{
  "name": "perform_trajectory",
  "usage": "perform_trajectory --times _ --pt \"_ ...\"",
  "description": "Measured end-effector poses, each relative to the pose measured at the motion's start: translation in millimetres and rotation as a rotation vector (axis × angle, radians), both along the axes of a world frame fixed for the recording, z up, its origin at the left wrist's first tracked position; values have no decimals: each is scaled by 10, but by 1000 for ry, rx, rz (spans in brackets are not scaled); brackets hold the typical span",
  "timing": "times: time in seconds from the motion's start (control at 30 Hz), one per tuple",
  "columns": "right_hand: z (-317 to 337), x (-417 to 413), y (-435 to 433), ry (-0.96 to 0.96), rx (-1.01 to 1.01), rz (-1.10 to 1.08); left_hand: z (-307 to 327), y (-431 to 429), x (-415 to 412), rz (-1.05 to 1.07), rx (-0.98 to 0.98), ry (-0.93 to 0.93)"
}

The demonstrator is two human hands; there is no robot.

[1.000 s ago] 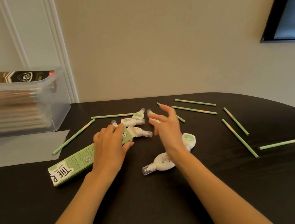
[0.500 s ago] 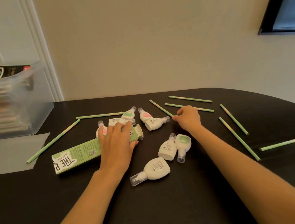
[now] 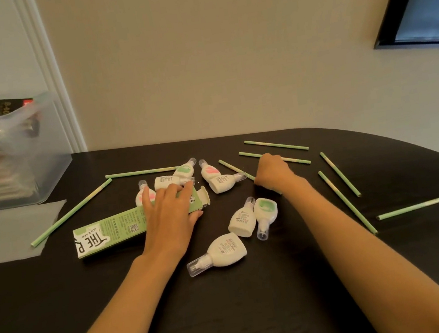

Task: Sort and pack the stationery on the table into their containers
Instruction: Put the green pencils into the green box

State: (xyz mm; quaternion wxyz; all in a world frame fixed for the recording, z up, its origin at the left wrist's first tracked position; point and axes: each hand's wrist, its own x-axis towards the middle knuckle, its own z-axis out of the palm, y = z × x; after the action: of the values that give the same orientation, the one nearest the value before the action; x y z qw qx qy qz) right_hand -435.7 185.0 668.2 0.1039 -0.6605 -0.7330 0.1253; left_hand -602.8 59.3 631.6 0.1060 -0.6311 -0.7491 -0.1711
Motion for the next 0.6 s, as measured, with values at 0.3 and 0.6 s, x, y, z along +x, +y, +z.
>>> perform_trajectory --times 0.3,0.6 --pt "125 205 -269 763 -2 -101 32 -44 31 -44 17 3" --pt "63 -257 -919 1538 -275 45 145 -278 16 -63 62 -31"
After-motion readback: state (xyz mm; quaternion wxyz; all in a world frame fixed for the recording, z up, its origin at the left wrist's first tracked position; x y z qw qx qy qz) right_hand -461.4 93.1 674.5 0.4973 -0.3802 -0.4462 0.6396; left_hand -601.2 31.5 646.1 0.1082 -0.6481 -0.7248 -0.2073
